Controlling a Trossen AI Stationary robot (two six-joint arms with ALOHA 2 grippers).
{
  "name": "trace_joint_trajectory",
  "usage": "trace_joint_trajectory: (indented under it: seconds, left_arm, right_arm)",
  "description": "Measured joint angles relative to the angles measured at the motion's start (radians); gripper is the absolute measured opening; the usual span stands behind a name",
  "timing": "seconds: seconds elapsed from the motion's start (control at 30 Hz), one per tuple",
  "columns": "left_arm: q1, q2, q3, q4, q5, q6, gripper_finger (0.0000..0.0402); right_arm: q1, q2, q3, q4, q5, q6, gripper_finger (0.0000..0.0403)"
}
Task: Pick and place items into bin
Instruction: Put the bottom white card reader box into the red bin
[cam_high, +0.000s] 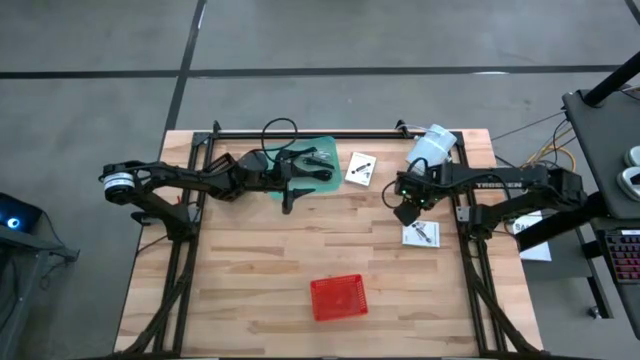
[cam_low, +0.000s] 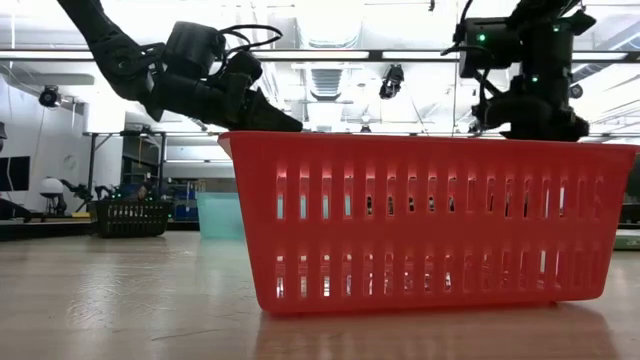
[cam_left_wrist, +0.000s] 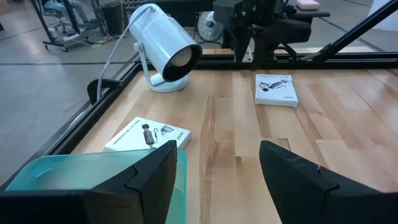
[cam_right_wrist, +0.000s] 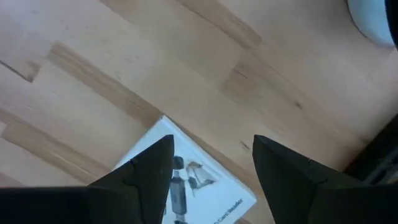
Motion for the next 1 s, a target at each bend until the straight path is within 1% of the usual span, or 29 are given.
trace_joint_trajectory:
  seconds: [0.17, 0.2, 0.27, 0.33, 0.4, 0.5, 0.57, 0.63, 0.8, 1.0]
  left_arm:
    - [0.000, 0.000, 0.000, 0.000, 0.000, 0.003, 0.0212]
    - [0.000, 0.000, 0.000, 0.000, 0.000, 0.005, 0.0212]
    - [0.000, 0.000, 0.000, 0.000, 0.000, 0.020, 0.0212]
    - [0.000, 0.000, 0.000, 0.000, 0.000, 0.040, 0.0212]
    - [0.000, 0.000, 0.000, 0.000, 0.000, 0.049, 0.0212]
    - [0.000, 0.000, 0.000, 0.001, 0.000, 0.049, 0.0212]
    - [0.000, 0.000, 0.000, 0.001, 0.000, 0.049, 0.0212]
    - [0.000, 0.000, 0.000, 0.001, 0.000, 0.049, 0.0212]
    - [0.000, 0.000, 0.000, 0.002, 0.000, 0.050, 0.0212]
    - [0.000, 0.000, 0.002, 0.007, 0.000, 0.050, 0.0212]
  right_arm:
    - [0.000, -0.024, -0.001, -0.009, 0.001, 0.054, 0.0198]
    - [0.000, -0.023, -0.004, -0.009, -0.016, 0.062, 0.0198]
    - [0.000, -0.023, -0.011, -0.011, -0.101, 0.054, 0.0199]
    - [0.008, -0.017, -0.011, -0.011, -0.183, 0.002, 0.0199]
    - [0.021, -0.016, -0.016, -0.019, -0.217, 0.002, 0.0198]
    - [0.034, -0.016, -0.019, -0.040, -0.215, 0.078, 0.0196]
    - [0.036, -0.016, -0.021, -0.110, -0.214, 0.125, 0.0196]
    - [0.036, -0.017, -0.031, -0.162, -0.214, 0.139, 0.0196]
    - [0.063, -0.016, -0.071, -0.162, -0.202, 0.011, 0.0196]
    - [0.063, -0.016, -0.080, -0.155, -0.130, 0.007, 0.0196]
